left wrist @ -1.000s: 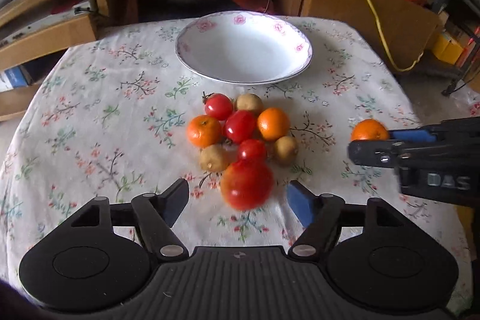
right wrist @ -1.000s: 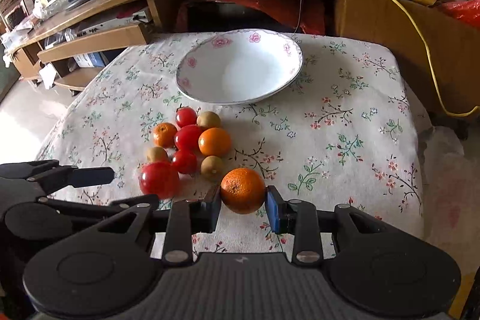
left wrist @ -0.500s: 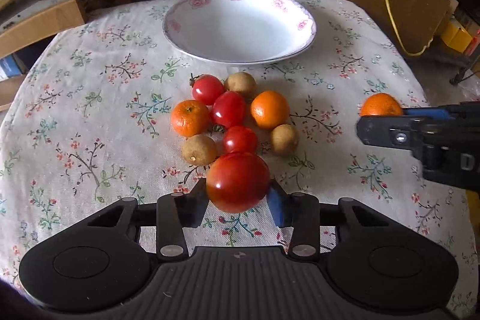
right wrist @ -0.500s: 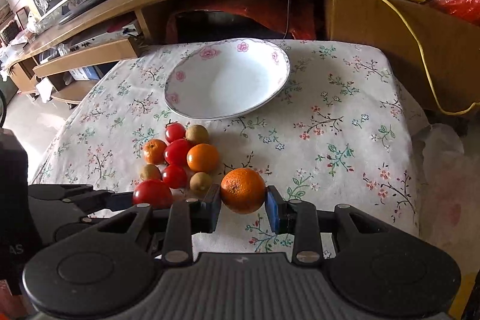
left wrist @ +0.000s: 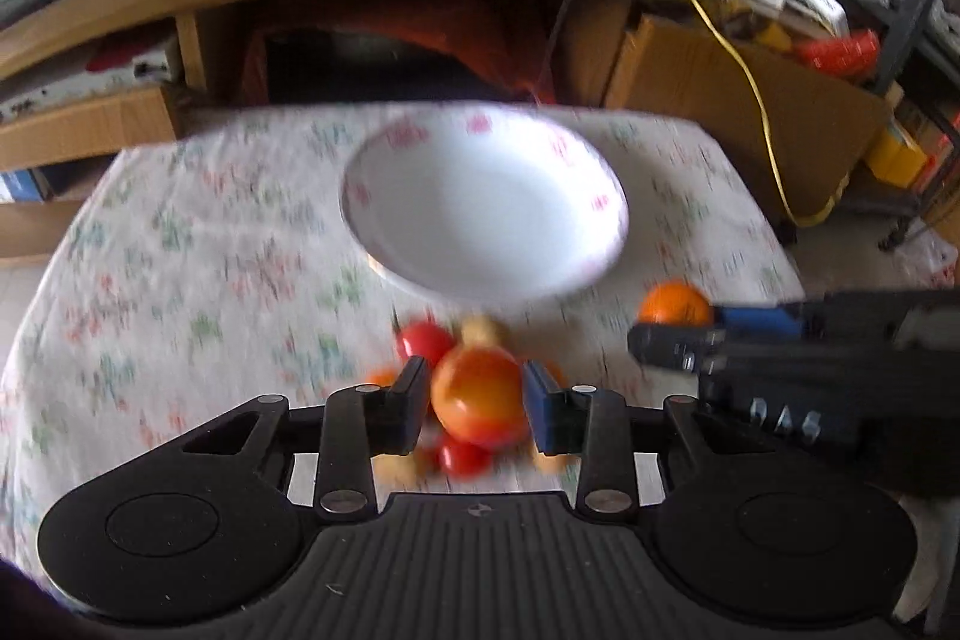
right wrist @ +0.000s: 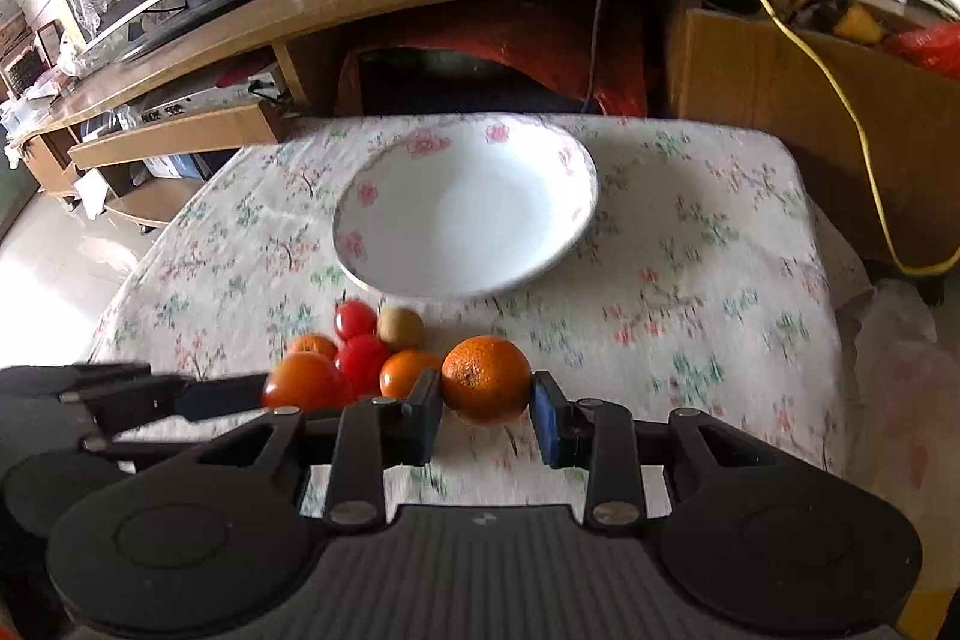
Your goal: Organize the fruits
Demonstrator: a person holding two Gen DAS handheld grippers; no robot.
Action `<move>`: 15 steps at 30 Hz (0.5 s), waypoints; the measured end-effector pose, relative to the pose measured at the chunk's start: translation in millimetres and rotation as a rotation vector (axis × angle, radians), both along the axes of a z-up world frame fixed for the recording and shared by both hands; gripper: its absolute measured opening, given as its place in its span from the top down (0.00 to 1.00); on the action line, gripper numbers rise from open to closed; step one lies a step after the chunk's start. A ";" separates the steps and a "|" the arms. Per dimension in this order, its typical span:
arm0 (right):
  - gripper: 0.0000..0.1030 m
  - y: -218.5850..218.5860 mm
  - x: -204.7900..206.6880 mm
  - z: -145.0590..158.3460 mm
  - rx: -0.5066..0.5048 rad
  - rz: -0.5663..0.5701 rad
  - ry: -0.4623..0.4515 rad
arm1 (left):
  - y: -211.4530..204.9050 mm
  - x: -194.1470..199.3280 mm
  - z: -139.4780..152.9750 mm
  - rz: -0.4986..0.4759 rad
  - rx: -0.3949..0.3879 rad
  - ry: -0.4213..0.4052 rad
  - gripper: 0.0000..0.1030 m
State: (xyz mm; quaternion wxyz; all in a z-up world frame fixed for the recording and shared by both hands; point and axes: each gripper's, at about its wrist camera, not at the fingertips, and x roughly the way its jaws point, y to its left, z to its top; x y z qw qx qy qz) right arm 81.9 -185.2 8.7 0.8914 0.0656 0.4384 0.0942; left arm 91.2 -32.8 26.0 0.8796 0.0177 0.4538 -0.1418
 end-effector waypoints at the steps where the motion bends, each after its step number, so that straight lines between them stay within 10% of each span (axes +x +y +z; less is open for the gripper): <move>1: 0.68 1.2 5.8 -0.3 -0.004 0.002 -0.001 | -0.6 6.8 0.1 0.002 0.000 -0.003 0.59; 15: 0.68 -1.8 35.4 -10.1 -0.028 -0.001 0.019 | 4.6 -21.7 -9.3 -0.051 -0.032 0.061 0.52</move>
